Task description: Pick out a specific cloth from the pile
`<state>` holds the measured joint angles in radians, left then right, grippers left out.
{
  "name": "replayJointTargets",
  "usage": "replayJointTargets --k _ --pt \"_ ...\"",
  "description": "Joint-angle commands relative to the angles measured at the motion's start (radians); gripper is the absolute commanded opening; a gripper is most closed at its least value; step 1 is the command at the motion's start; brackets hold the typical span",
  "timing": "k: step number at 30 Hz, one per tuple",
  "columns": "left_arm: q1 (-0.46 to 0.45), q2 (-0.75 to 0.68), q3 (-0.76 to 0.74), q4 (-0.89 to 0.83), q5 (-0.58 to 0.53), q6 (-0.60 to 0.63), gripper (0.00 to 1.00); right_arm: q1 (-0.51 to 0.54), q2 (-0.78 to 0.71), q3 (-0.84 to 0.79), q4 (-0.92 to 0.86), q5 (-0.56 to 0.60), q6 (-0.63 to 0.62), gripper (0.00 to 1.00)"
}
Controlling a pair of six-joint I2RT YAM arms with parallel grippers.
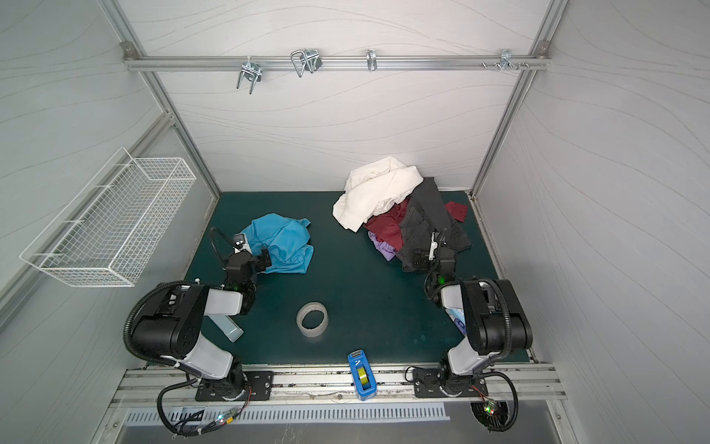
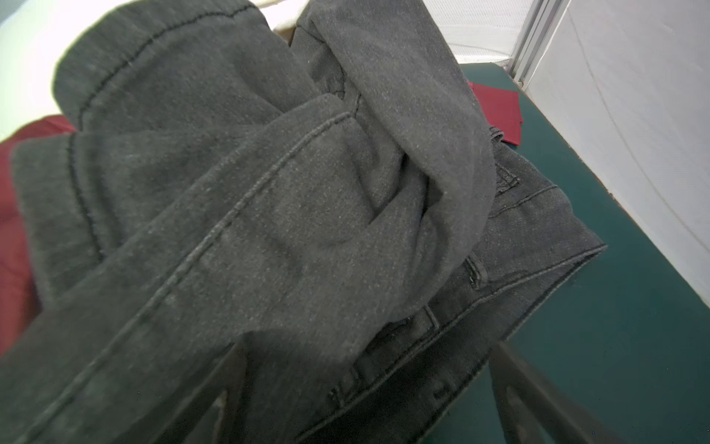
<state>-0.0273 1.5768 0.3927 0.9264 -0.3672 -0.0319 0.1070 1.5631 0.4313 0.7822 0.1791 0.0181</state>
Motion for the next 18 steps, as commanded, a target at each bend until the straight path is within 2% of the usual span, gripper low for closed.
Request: replayJointTargets --k 1,18 --pt "0.016 -0.015 0.017 -0.043 0.040 -0.036 0.99 -0.006 0.008 0.012 0.011 -0.054 0.005 0.99" --pt "0.019 -0.021 0.012 -0.041 0.046 -0.039 0.99 -0.006 0.004 0.009 0.011 -0.055 0.006 0.99"
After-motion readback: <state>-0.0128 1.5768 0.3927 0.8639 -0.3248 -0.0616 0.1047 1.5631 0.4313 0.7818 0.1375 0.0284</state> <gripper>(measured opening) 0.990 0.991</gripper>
